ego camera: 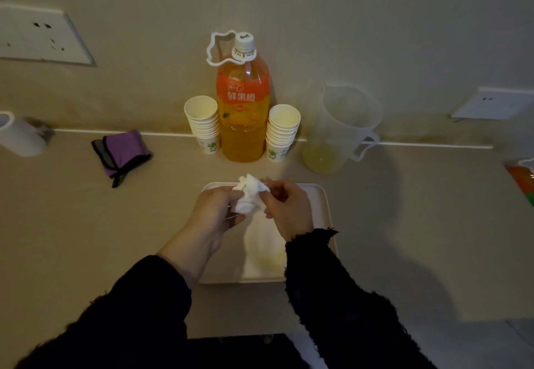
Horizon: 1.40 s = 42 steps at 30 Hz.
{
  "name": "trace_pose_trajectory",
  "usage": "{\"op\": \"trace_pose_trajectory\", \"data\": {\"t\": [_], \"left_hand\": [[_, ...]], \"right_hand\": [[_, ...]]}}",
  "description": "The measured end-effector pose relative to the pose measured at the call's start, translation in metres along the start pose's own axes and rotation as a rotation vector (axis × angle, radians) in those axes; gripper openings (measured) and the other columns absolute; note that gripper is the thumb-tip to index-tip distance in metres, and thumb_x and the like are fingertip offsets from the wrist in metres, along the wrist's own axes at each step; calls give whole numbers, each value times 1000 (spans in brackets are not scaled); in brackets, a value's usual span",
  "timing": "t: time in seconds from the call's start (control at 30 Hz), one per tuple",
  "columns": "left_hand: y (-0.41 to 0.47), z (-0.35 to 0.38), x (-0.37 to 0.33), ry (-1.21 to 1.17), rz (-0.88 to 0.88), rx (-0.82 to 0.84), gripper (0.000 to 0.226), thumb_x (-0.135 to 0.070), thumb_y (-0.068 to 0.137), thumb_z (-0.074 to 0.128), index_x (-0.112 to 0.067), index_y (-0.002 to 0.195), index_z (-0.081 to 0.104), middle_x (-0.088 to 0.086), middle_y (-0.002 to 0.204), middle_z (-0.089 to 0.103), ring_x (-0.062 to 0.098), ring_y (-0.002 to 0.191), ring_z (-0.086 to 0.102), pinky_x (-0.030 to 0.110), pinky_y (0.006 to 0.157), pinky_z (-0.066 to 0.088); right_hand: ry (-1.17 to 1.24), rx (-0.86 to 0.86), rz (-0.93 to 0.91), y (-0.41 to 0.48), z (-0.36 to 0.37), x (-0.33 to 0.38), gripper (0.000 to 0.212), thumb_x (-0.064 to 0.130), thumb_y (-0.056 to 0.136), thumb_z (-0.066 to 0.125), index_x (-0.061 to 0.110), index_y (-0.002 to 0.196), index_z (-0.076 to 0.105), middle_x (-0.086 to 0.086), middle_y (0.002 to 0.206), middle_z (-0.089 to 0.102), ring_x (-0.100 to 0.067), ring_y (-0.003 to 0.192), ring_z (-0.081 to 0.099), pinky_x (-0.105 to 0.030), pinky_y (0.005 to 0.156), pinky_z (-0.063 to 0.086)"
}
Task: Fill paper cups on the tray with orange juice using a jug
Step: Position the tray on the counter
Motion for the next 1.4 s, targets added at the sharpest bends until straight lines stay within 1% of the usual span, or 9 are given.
{"op": "trace_pose_trajectory", "data": {"t": [0.1, 0.27, 0.43, 0.5, 0.6, 0.8, 1.13, 1.3, 1.4], "left_hand": [[-2, 7, 3, 57, -30, 112, 11, -25, 91, 56, -16, 86, 59, 4, 77, 62, 20, 70, 59, 28, 62, 46], [-1, 8, 6, 191, 270, -7, 20, -6, 88, 63, -11, 69, 58, 3, 60, 58, 16, 59, 54, 28, 63, 45], [10, 11, 21, 173, -87, 186, 38, -38, 99, 41, -12, 89, 65, 6, 79, 70, 17, 65, 65, 30, 69, 47], [21, -2, 22, 301, -30, 62, 25, -29, 98, 47, -13, 90, 64, 7, 86, 69, 18, 68, 63, 27, 65, 44], [39, -32, 25, 541, 138, -159, 13, -25, 89, 58, -17, 79, 63, 15, 91, 66, 28, 77, 63, 32, 68, 47], [62, -74, 41, 1397, 200, -323, 28, -19, 93, 42, -5, 116, 48, 18, 113, 48, 38, 104, 49, 40, 77, 40], [74, -87, 49, 1405, 141, -236, 17, -21, 92, 50, -7, 95, 60, 19, 103, 62, 36, 97, 59, 34, 76, 43], [73, -87, 45, 1370, 129, -224, 21, -13, 82, 57, -21, 70, 42, 14, 90, 57, 36, 96, 60, 33, 74, 45], [74, -89, 45, 1374, 129, -206, 12, -15, 79, 59, -20, 73, 50, 14, 92, 62, 35, 92, 61, 33, 76, 48]], "right_hand": [[-46, 21, -36, -2, -4, -2, 30, 6, 82, 62, 32, 69, 57, 9, 58, 56, -11, 54, 55, -35, 62, 51], [22, 237, 86, -2, 0, -9, 13, 15, 81, 61, 25, 82, 69, 0, 79, 68, -20, 78, 66, -37, 82, 56], [-72, 237, 183, 9, -21, -33, 20, 10, 81, 72, 20, 70, 59, 1, 71, 60, -16, 61, 60, -30, 58, 55], [-142, 149, 207, 20, -43, -41, 18, 8, 86, 66, 13, 72, 57, -1, 69, 59, -16, 58, 58, -23, 53, 52], [-506, 38, 211, 34, -81, -55, 6, 18, 87, 65, 14, 83, 64, -6, 81, 66, -22, 76, 62, -29, 71, 50], [-1116, 302, 333, 25, -104, -93, 22, 22, 91, 51, 16, 107, 65, -6, 112, 63, -25, 101, 59, -27, 81, 43], [-1250, 339, 345, 14, -87, -102, 26, 23, 94, 46, 7, 106, 63, -11, 111, 63, -27, 100, 61, -28, 73, 43], [-1217, 312, 451, 3, -77, -106, 26, 22, 96, 45, 5, 106, 62, -11, 107, 65, -26, 94, 64, -28, 72, 47], [-1160, 336, 522, -3, -71, -109, 18, 17, 93, 49, 4, 88, 60, -11, 105, 66, -24, 93, 64, -26, 70, 47]]}}
Point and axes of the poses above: each hand's wrist, its own y-axis towards the middle knuckle, its own z-axis out of the palm, x = y × z, the point moved 4 cm from there along y, towards the middle knuckle
